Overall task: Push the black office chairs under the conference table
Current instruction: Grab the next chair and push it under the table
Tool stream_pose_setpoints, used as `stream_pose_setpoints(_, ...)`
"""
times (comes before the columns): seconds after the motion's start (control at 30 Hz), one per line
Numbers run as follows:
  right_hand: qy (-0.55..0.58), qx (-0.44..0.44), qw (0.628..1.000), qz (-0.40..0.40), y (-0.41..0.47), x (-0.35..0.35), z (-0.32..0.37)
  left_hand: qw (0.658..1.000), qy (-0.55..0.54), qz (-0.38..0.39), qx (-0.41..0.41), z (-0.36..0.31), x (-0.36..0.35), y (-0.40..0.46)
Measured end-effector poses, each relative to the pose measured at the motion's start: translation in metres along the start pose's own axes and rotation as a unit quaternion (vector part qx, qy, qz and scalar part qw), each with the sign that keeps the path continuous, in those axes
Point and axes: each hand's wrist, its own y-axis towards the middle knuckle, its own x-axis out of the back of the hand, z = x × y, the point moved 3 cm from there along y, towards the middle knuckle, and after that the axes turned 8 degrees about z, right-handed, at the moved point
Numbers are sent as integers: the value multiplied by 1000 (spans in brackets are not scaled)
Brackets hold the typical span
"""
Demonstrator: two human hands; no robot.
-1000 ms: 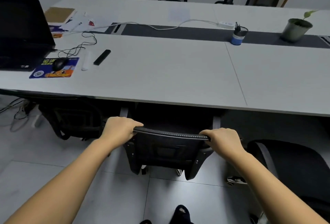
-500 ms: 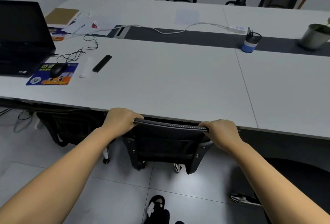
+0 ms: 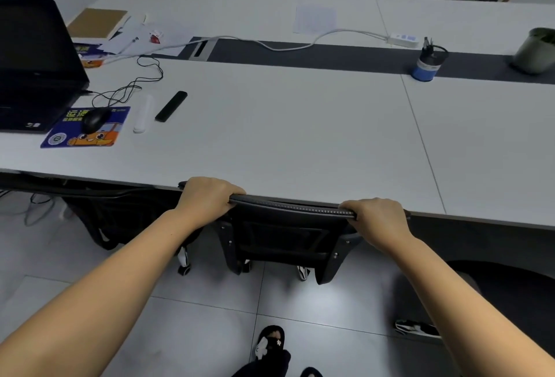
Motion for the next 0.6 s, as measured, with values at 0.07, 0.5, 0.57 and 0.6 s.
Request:
stream_pose_setpoints(0.07, 8, -7, 1000, 4, -1, 1, 1, 1000, -13, 6, 15, -3, 0, -5)
stream_pose_setpoints(0.5, 453, 3, 887, -88, -133, 22, -3, 952, -304, -42, 6, -44, 39, -92)
stream_pose_setpoints(0.57, 521, -14, 847, -110, -166, 10, -2, 900, -431, -68, 5, -64, 35, -124)
stream_pose_setpoints(0.6, 544, -25, 830, -118, -181, 2, -1, 868, -490, -78, 8, -77, 29, -138)
